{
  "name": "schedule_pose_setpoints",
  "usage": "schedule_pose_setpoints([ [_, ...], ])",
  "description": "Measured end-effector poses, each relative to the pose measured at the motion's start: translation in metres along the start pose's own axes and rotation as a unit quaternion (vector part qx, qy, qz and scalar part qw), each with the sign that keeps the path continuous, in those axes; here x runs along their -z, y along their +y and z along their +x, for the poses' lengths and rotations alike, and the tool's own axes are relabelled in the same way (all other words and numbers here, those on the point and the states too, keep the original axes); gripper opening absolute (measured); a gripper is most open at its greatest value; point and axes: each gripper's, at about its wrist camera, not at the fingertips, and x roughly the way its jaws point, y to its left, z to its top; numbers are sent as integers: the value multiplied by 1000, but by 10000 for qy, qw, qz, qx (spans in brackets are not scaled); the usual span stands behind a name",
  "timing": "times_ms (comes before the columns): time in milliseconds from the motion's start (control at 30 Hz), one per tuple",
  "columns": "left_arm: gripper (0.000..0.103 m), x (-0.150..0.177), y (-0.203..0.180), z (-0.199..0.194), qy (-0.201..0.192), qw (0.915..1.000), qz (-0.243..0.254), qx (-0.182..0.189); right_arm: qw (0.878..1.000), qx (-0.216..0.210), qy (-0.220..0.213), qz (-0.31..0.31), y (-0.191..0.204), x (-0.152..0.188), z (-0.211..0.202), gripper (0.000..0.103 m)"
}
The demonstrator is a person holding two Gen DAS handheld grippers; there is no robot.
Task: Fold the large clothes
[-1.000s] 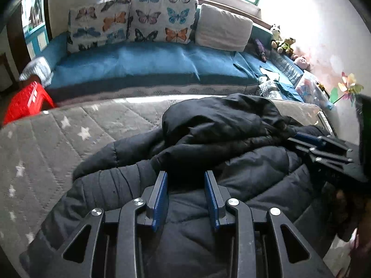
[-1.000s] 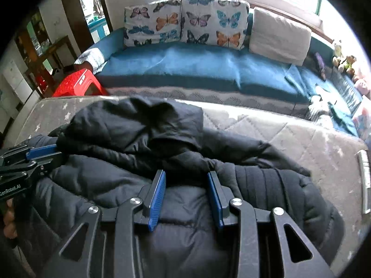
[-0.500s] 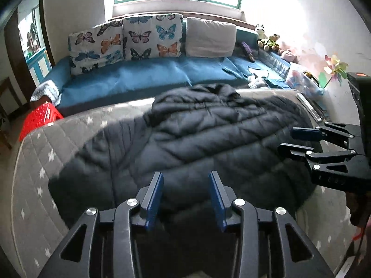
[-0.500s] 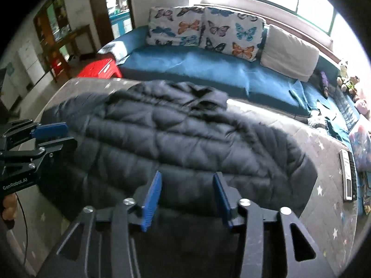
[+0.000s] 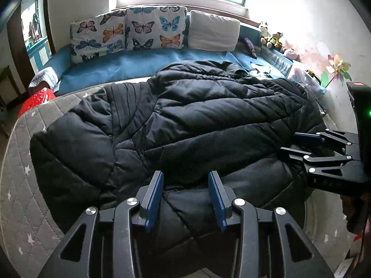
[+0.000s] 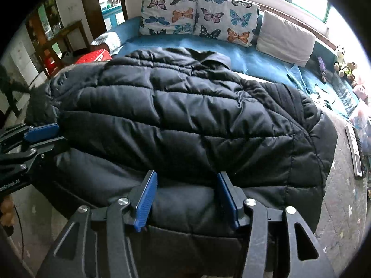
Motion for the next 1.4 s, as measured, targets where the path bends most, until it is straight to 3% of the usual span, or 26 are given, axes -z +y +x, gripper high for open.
schedule_pose_setpoints([
  [200,44,-1,-4,9,58,9999,56,-142,9998,141,-73,-69,3,8,-2,58],
  [367,44,-6,-2,11,86,9999,16,-102,9995,97,-287,3,-2,14,-27,58],
  [567,44,-6,-2,12,50,9999,29,-152,9984,432,-270,226,-30,28,-56,58],
  [833,44,-2,-6,15,30,9997,117,-230,9975,411,188,537,-47,44,-18,58],
  [1033,44,-3,-4,15,32,9995,181,-262,9977,354,179,550,-47,43,-20,58],
  [1233,44,-4,0,-26,-259,9993,156,-203,9978,541,-235,315,-39,42,-57,58],
  [1400,44,9,27,-61,-552,9980,-25,-319,9989,80,-434,126,-10,36,-74,58],
])
